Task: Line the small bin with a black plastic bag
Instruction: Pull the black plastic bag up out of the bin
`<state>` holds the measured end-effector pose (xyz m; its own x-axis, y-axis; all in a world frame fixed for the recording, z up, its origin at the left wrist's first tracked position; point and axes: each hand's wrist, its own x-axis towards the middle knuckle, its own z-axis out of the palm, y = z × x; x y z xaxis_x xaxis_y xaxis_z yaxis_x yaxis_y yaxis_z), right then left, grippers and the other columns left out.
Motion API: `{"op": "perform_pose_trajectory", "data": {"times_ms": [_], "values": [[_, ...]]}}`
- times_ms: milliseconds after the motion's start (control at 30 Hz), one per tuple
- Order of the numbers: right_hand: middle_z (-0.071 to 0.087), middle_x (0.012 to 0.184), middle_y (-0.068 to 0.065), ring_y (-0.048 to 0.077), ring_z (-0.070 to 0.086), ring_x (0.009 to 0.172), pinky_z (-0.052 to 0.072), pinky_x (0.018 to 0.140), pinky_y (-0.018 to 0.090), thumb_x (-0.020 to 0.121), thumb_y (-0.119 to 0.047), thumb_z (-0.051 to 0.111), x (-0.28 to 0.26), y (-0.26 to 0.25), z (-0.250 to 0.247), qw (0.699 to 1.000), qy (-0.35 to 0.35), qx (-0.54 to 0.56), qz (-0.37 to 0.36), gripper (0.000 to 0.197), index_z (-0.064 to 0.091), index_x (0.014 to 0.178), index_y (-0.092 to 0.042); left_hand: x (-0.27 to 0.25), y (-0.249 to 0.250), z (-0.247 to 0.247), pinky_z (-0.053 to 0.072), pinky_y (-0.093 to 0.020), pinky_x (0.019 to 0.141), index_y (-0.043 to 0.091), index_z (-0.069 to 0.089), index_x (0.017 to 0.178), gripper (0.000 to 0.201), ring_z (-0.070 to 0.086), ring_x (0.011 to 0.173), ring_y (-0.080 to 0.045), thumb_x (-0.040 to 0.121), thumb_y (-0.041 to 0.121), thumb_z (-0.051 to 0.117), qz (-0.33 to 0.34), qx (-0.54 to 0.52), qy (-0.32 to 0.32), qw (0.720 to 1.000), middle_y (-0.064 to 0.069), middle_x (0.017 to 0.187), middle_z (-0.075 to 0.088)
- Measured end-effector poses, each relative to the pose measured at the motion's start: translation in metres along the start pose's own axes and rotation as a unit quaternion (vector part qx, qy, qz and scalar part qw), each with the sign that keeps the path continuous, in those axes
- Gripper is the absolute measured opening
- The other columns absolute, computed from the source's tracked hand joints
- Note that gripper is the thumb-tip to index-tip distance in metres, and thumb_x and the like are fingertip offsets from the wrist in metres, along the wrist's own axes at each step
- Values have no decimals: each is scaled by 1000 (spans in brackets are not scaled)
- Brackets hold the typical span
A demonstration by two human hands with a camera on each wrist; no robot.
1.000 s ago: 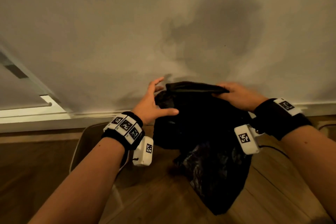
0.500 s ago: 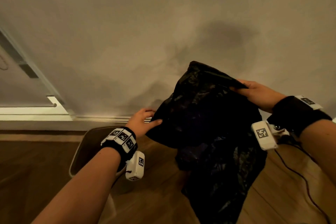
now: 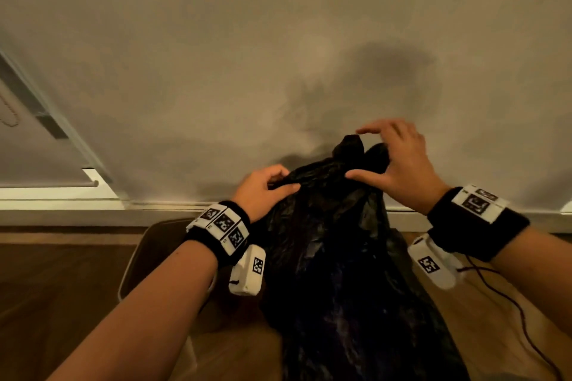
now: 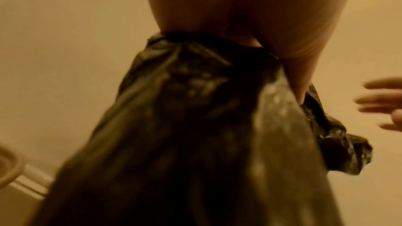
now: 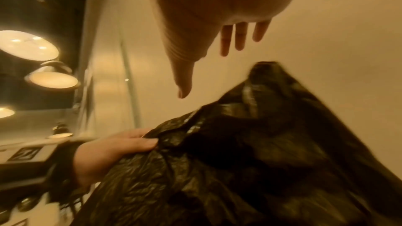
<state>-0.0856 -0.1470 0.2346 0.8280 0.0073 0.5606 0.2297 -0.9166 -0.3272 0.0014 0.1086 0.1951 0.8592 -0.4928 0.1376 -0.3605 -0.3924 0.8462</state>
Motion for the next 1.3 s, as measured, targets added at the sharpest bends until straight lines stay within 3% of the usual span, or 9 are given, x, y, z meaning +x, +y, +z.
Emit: {"op": "perform_pose_trajectory", "data": {"times_ms": [267,400,533,633,733,867,1000,1100,1300], "values": [[71,97,-11,11,64,98,23,110,40,84,-49,62,9,-22,39,978,-188,-30,-87,26,64,104,-32,-2,20,5,52,-45,83,24,66,88,14,67,82,-22,79,34,73,26,35,-32,999,-8,84,71],[72,83,-2,18,66,79,45,77,31,85,-33,67,12,-17,36,977,-200,43,-59,14,70,91,-21,-11,15,-4,51,-37,86,40,52,124,41,63,77,-21,85,45,63,-8,-19,-56,998,-14,79,62],[67,82,-10,4,57,75,37,62,6,88,-25,66,15,-9,20,978,-199,49,-36,10,71,96,-24,-17,8,-17,43,-16,87,40,51,131,37,58,89,-4,96,30,52,41,-3,-81,996,7,89,60],[66,83,-7,8,58,77,36,62,14,90,-20,63,22,1,6,982,-183,45,-27,12,70,99,-21,-18,6,-25,45,-8,81,25,68,107,21,60,88,12,86,27,66,8,11,-100,995,10,99,67],[69,89,1,14,61,83,41,71,28,90,-14,61,32,16,-14,989,-145,37,-9,15,70,102,-17,-17,-4,-36,46,-14,69,18,72,98,34,58,74,3,72,40,77,-34,183,-112,976,7,85,60],[70,89,4,23,64,84,45,74,34,89,-11,61,40,47,-38,991,-130,-14,25,17,71,101,-19,-19,-20,-50,44,-28,94,18,72,109,49,53,105,-15,71,48,74,-22,259,-114,959,2,114,54],[70,103,7,26,62,91,46,78,34,85,-23,67,45,67,-51,965,-221,-122,66,17,65,98,-34,-16,-10,-47,21,-34,112,23,71,110,57,27,135,-22,76,66,55,82,293,-49,951,4,146,38],[59,113,0,13,56,101,42,89,27,68,-50,78,48,42,-48,963,-264,-32,43,57,59,118,-33,-7,8,-31,10,-41,117,26,73,97,27,8,147,-27,85,45,58,176,310,-10,934,5,156,26],[57,113,-4,13,55,104,45,93,30,59,-73,64,39,-20,-8,938,-343,39,-11,70,65,111,-27,11,41,-2,11,-38,118,20,70,103,23,40,135,-13,90,35,59,178,250,2,952,5,123,63]]}}
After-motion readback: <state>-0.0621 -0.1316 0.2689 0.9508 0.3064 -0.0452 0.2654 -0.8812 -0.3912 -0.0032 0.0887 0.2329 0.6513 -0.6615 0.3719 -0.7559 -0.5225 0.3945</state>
